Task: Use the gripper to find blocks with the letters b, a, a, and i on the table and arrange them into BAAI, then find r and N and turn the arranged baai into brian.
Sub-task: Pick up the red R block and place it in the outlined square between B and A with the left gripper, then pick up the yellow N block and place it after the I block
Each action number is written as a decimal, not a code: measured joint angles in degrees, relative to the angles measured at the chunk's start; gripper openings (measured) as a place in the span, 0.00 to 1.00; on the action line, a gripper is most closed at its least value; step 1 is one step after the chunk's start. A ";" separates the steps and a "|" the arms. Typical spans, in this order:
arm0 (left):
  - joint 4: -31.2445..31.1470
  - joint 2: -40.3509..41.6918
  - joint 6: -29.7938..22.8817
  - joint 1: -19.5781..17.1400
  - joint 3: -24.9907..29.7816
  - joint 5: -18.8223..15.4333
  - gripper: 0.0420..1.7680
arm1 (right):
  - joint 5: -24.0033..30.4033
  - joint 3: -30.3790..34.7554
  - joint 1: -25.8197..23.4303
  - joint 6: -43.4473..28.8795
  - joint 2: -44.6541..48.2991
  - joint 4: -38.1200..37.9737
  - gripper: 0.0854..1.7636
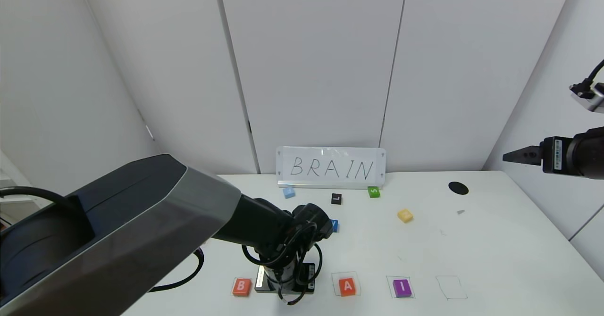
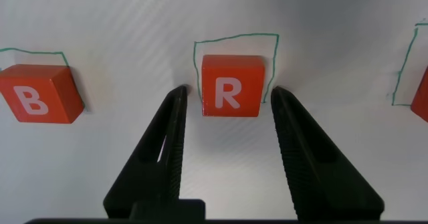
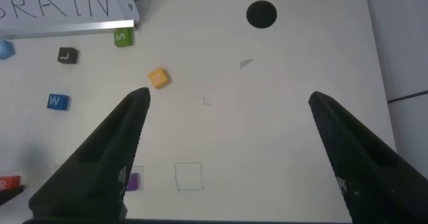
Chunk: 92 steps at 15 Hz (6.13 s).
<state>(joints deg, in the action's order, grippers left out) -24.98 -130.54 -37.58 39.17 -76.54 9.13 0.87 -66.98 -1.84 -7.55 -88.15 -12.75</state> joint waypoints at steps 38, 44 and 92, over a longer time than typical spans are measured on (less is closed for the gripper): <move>12.23 26.82 18.30 -9.41 12.57 -4.89 0.96 | -0.18 0.46 0.46 -0.57 -0.30 0.00 0.97; 12.25 35.17 25.54 -15.32 14.40 -14.98 0.97 | -0.21 0.41 1.13 -1.65 -1.18 -0.02 0.97; 12.42 36.72 26.77 -17.29 14.58 -15.36 0.97 | -5.84 -47.02 17.66 -53.25 -50.52 -32.05 0.97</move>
<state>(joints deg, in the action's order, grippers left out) -12.56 -93.82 -10.81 21.88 -61.96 -6.23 -4.97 -113.99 15.82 -60.79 -138.67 -44.80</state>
